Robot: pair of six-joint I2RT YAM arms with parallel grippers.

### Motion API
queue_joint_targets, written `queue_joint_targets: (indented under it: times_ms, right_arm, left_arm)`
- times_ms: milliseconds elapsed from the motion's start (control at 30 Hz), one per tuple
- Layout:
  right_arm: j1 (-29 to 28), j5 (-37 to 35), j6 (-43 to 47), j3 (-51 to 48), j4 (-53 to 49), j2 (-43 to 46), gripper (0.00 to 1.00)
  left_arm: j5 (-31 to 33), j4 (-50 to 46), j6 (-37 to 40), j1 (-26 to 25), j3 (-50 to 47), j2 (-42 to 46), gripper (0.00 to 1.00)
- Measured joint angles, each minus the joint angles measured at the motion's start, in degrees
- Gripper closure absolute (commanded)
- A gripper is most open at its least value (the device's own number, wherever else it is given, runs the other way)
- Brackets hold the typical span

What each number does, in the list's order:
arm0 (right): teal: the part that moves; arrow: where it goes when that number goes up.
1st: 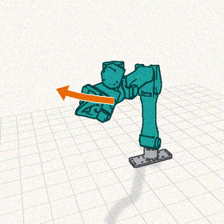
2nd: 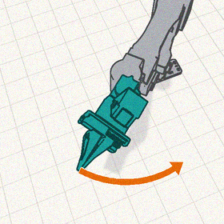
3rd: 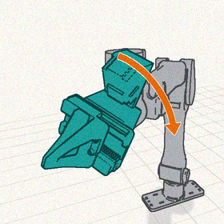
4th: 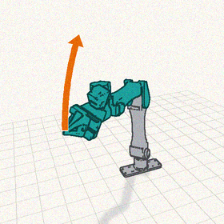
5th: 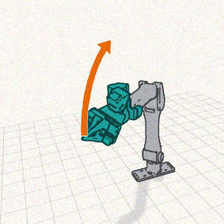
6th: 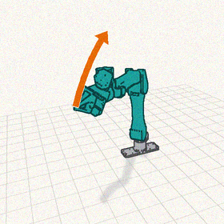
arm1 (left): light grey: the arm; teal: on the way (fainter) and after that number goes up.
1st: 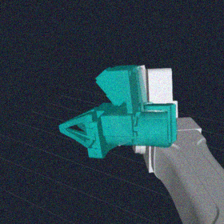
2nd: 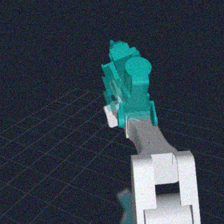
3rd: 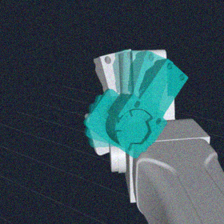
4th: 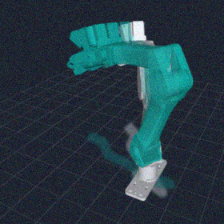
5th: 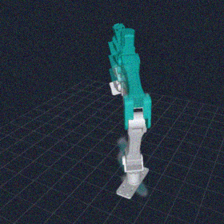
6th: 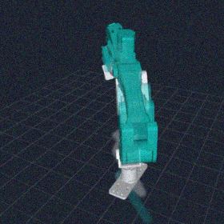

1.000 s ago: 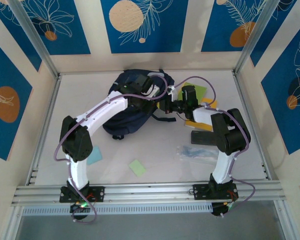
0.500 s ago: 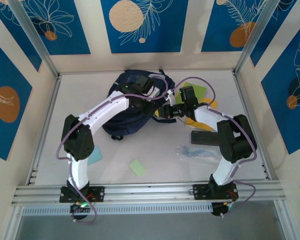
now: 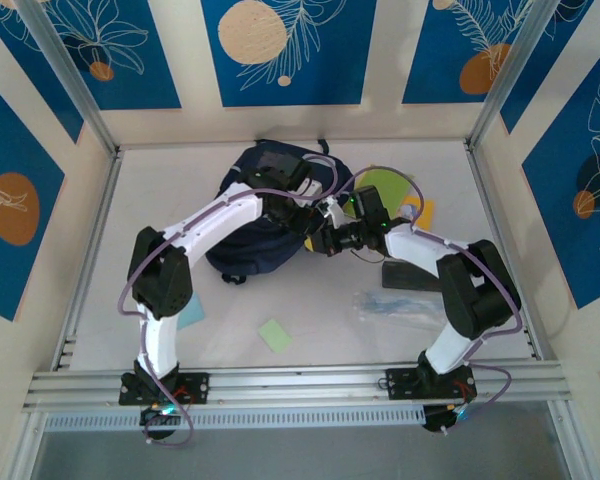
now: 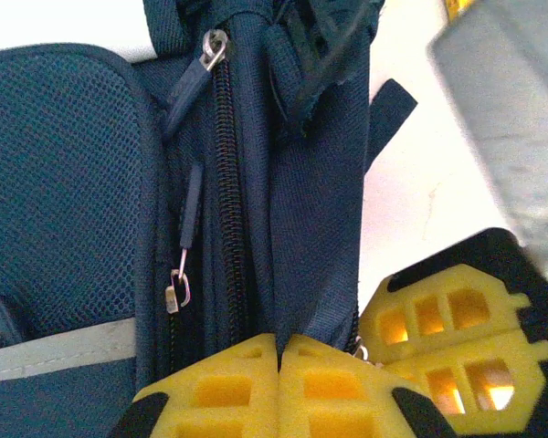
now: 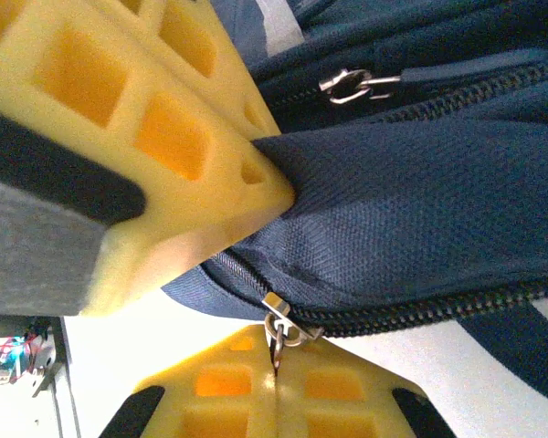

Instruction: Pack the student bag

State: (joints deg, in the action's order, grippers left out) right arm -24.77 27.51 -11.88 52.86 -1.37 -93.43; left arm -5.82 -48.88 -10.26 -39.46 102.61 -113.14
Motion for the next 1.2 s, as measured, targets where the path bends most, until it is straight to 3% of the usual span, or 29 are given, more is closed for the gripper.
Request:
queue_joint_targets:
  times_ms: [267,533,700,1133,1200]
  right_arm:
    - [-2.7,-10.1,-5.5,-8.4,6.8,8.0,1.00]
    - [-10.8,-21.8,-5.2,-13.4,10.0,12.6,1.00]
    - [-14.8,-25.4,-3.5,-13.3,10.2,13.1,1.00]
    - [-20.3,-32.1,-3.7,-7.2,6.7,7.3,1.00]
    - [-20.3,-33.1,-3.8,-7.0,6.4,7.4,0.94]
  left_arm:
    - [-5.3,2.5,-6.3,-0.1,-0.4,-0.9,1.00]
    - [-8.2,10.5,-15.0,0.6,-1.0,-1.9,1.00]
    - [-9.4,15.5,-19.0,1.4,-1.0,-2.6,1.00]
    - [-9.6,18.3,-23.9,3.3,-1.0,-4.7,1.00]
    - [-9.6,18.9,-23.9,3.6,-1.0,-4.7,1.00]
